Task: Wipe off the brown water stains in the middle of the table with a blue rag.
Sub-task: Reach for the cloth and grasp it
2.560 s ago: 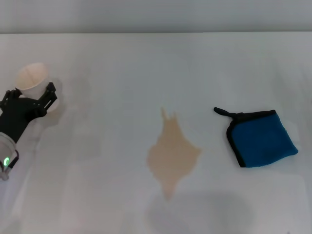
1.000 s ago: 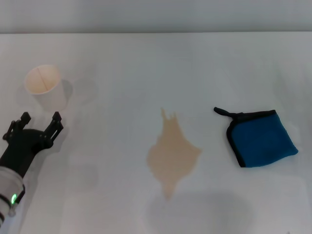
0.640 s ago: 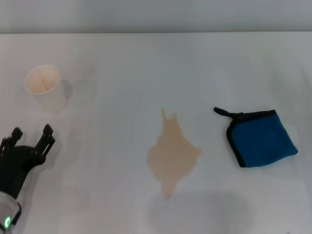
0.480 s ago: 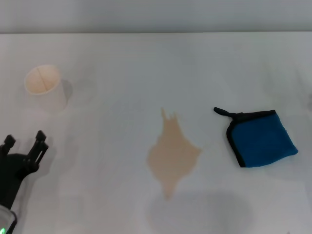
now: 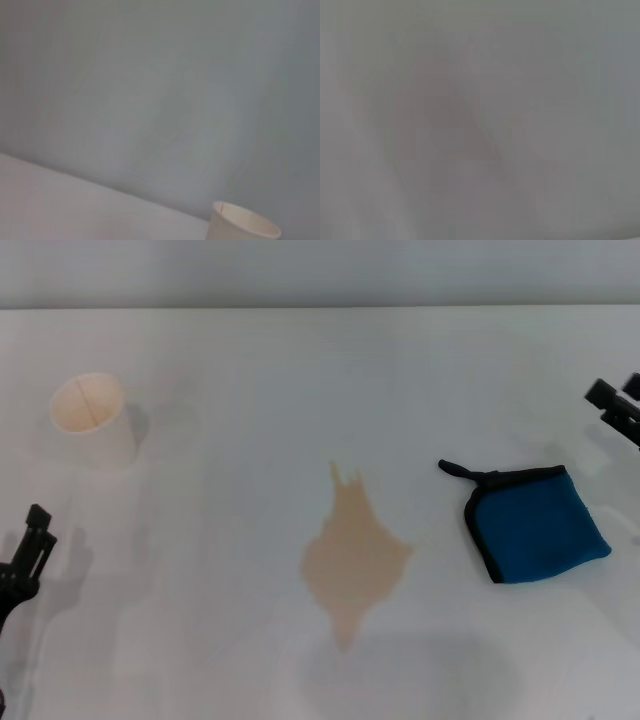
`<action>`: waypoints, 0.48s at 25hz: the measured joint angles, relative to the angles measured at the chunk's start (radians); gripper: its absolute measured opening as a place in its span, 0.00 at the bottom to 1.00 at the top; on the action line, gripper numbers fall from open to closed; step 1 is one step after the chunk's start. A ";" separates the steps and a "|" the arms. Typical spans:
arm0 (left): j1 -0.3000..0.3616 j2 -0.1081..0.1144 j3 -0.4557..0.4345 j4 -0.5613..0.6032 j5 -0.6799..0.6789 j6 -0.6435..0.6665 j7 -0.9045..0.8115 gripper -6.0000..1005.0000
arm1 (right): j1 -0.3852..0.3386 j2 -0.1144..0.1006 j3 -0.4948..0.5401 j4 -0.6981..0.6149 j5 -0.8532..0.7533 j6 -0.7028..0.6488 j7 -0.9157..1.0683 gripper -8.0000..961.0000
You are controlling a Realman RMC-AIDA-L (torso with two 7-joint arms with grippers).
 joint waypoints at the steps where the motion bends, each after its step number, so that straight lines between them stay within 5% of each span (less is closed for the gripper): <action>1: 0.002 0.000 0.000 -0.003 0.000 0.006 0.000 0.83 | -0.006 -0.002 -0.041 -0.050 -0.007 0.000 0.050 0.89; 5: 0.011 0.000 0.000 -0.011 0.000 0.017 0.001 0.83 | -0.021 -0.018 -0.164 -0.301 -0.119 0.007 0.318 0.89; 12: 0.003 -0.001 -0.006 -0.022 -0.003 0.022 0.001 0.83 | 0.049 -0.021 -0.181 -0.606 -0.473 -0.013 0.689 0.88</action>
